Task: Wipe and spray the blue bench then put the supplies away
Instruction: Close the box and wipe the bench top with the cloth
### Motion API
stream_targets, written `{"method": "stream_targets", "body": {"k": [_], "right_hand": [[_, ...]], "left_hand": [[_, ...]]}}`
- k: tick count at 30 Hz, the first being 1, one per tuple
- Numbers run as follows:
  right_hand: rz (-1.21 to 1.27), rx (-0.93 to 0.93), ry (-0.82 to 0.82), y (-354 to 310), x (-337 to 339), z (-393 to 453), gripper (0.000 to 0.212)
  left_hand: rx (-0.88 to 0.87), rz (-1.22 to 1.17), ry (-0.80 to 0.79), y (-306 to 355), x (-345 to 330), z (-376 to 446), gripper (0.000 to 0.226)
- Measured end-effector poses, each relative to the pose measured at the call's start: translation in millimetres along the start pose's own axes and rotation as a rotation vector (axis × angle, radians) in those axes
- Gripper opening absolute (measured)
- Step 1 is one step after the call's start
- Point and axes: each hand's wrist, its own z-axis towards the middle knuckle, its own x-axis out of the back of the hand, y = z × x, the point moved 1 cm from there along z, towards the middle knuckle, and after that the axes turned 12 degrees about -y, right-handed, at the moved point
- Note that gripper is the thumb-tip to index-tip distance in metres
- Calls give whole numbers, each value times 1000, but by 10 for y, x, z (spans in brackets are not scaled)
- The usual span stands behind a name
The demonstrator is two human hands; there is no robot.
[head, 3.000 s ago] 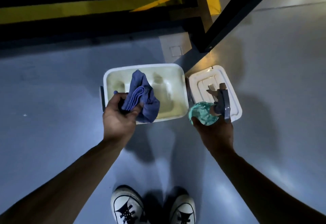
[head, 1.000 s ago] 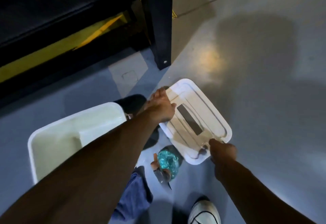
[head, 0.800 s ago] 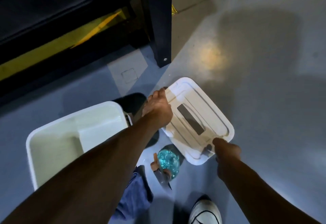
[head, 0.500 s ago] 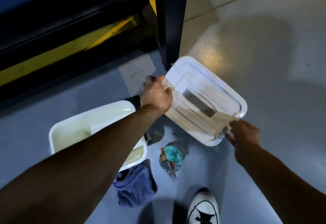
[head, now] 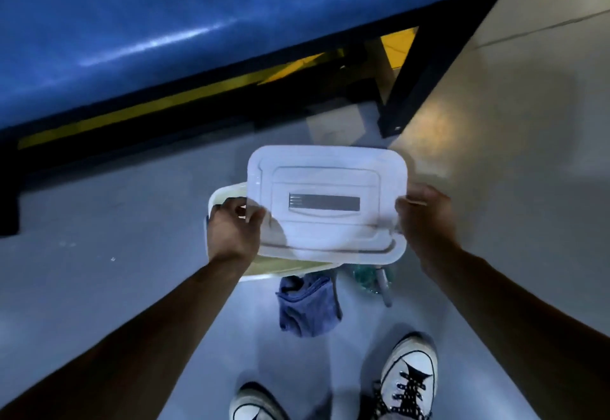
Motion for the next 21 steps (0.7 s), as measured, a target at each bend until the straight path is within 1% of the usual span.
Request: {"method": "stream_targets", "body": {"k": [4,8,11,12,13,14,15,18,21], "right_hand": [[-71,45,-138,0,-569,-32,30],[-101,53,-182,131,-896,66,14],[-229,38,-202,208,-1048,113,5],[-263,21,-212,253,-1083,132,20],[-315,18,-217,271,-1105,140,41],[-370,21,-216,268,-1124,127,53],[-419,21,-204,253,-1140,89,55],[-516,47,-162,213,-1176,-101,51],[-560,80,-152,298,-1204,-200,63]], "left_hand": [[100,-5,51,-499,168,26,30],[124,-42,89,-789,187,87,25],[133,-51,91,-936,146,147,29],[137,-63,90,-961,132,163,29],[136,-73,90,-985,115,184,28],[139,-83,88,-1000,107,197,28],[143,-93,83,-1007,105,200,27],[175,-117,52,-1063,119,160,30],[193,-156,30,-1113,102,92,32]]}}
